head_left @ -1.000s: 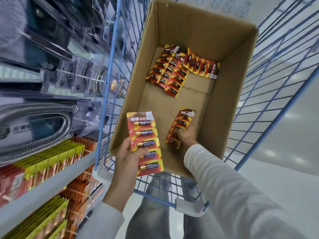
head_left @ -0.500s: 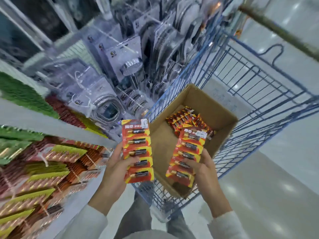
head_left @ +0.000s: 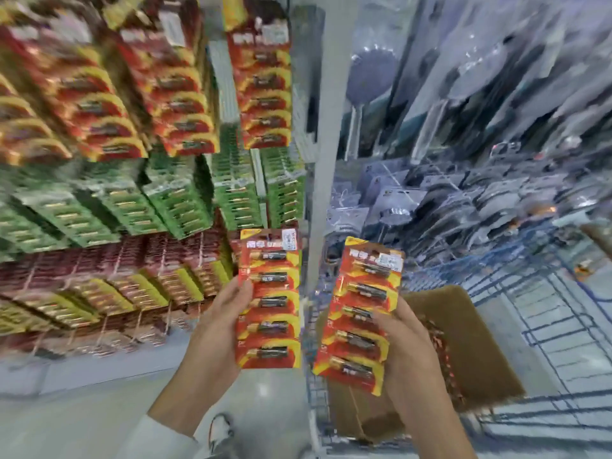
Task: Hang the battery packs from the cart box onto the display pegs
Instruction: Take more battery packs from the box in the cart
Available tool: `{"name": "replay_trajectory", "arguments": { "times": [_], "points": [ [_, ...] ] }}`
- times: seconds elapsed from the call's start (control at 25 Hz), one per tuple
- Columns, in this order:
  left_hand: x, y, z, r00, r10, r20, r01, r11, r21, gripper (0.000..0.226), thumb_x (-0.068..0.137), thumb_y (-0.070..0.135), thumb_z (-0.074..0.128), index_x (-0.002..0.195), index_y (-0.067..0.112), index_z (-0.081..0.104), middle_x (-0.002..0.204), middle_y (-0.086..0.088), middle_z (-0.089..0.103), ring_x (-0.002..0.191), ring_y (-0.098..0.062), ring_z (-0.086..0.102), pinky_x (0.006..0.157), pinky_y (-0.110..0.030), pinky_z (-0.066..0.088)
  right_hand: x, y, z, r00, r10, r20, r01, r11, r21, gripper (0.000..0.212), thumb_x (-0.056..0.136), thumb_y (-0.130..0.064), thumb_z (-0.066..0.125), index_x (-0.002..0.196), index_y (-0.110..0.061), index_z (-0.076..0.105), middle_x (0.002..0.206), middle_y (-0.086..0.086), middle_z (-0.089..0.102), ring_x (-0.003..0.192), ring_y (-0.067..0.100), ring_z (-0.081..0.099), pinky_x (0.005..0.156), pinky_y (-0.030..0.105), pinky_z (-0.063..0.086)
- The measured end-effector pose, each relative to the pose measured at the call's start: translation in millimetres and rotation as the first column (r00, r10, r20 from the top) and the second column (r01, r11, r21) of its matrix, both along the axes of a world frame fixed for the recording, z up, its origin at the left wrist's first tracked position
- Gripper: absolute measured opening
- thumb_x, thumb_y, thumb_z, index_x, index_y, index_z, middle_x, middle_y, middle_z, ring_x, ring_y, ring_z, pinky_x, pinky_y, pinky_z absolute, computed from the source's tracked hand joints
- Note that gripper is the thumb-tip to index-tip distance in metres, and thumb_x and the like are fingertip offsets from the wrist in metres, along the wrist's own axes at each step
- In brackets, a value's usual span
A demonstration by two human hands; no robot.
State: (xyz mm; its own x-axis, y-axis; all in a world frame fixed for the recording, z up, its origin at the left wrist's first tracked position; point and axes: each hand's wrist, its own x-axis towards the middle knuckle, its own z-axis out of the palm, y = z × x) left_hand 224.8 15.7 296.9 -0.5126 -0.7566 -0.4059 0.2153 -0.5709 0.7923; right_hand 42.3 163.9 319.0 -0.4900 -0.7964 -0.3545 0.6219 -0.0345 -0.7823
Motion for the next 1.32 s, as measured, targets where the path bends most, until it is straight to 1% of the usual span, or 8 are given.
{"name": "replay_trajectory", "arguments": {
  "times": [0.2,0.32,0.48,0.76,0.88,1.04,1.24,1.32],
  "points": [
    [97.8,-17.1,39.2,0.958,0.280,-0.070,-0.282,0.959,-0.034,0.030,0.101,0.025,0.052,0.121,0.016,0.073,0.112,-0.017,0.076,0.089,-0.034,0.076,0.070,-0.047,0.065,68.9,-82.9,24.2,0.987,0.135,-0.084,-0.128,0.988,0.082,0.047,0.084,-0.038,0.063,0.126,-0.017,0.067,0.116,0.015,0.075,0.101,0.038,0.074,0.093,0.061,0.055],
    [168.3,-36.2,52.1,0.910,0.410,-0.057,-0.413,0.908,-0.066,0.031,0.100,0.026,0.055,0.127,0.016,0.068,0.116,-0.017,0.076,0.096,-0.037,0.076,0.074,-0.050,0.065,133.8,-132.2,34.5,0.956,0.250,-0.152,-0.231,0.964,0.131,0.063,0.084,-0.053,0.067,0.140,-0.025,0.058,0.133,0.007,0.068,0.113,0.035,0.070,0.098,0.062,0.053],
    [264.4,-65.5,59.2,0.849,0.527,-0.028,-0.527,0.844,-0.093,0.042,0.095,0.033,0.060,0.134,0.019,0.065,0.120,-0.017,0.075,0.104,-0.041,0.074,0.079,-0.051,0.063,228.1,-179.2,49.8,0.912,0.328,-0.247,-0.302,0.943,0.138,0.096,0.055,-0.085,0.074,0.138,-0.041,0.056,0.144,-0.016,0.054,0.130,0.024,0.058,0.108,0.056,0.047],
    [410.8,-117.1,60.5,0.818,0.575,-0.028,-0.574,0.812,-0.105,0.048,0.092,0.044,0.062,0.131,0.017,0.066,0.116,-0.024,0.074,0.096,-0.044,0.074,0.081,-0.051,0.058,369.2,-245.6,65.7,0.897,0.408,-0.171,-0.393,0.913,0.112,0.062,0.083,-0.055,0.068,0.140,-0.036,0.053,0.137,-0.003,0.063,0.121,0.029,0.064,0.102,0.055,0.052],
    [436.2,-138.4,60.5,0.828,0.561,0.018,-0.557,0.826,-0.090,0.060,0.081,0.047,0.071,0.131,0.014,0.067,0.115,-0.026,0.074,0.098,-0.049,0.073,0.087,-0.059,0.056,394.9,-262.4,64.9,0.910,0.385,-0.154,-0.368,0.921,0.130,0.079,0.067,-0.061,0.072,0.138,-0.032,0.056,0.139,-0.001,0.062,0.127,0.032,0.060,0.107,0.057,0.047],
    [438.9,-172.0,68.2,0.836,0.546,0.043,-0.540,0.835,-0.106,0.047,0.084,0.052,0.076,0.122,0.024,0.074,0.127,-0.025,0.070,0.103,-0.049,0.072,0.092,-0.062,0.057,408.7,-287.3,72.2,0.914,0.369,-0.169,-0.338,0.922,0.187,0.099,0.060,-0.065,0.067,0.150,-0.026,0.049,0.159,-0.002,0.042,0.149,0.029,0.034,0.122,0.057,0.027],
    [418.2,-216.4,104.8,0.889,0.458,0.019,-0.442,0.867,-0.231,0.037,0.099,0.044,0.057,0.125,0.022,0.071,0.111,-0.013,0.079,0.097,-0.037,0.077,0.077,-0.045,0.059,399.4,-310.5,75.9,0.948,0.273,-0.162,-0.257,0.960,0.112,0.110,0.039,-0.080,0.083,0.137,-0.036,0.058,0.152,-0.008,0.051,0.140,0.027,0.047,0.117,0.058,0.036],
    [410.1,-237.1,119.8,0.893,0.449,-0.008,-0.430,0.850,-0.305,0.037,0.101,0.043,0.055,0.126,0.022,0.071,0.113,-0.011,0.078,0.099,-0.035,0.077,0.077,-0.042,0.059,396.3,-316.4,90.1,0.963,0.227,-0.143,-0.224,0.974,0.040,0.095,0.061,-0.067,0.080,0.145,-0.030,0.054,0.153,-0.005,0.050,0.142,0.027,0.045,0.118,0.056,0.034]
  ]
}}
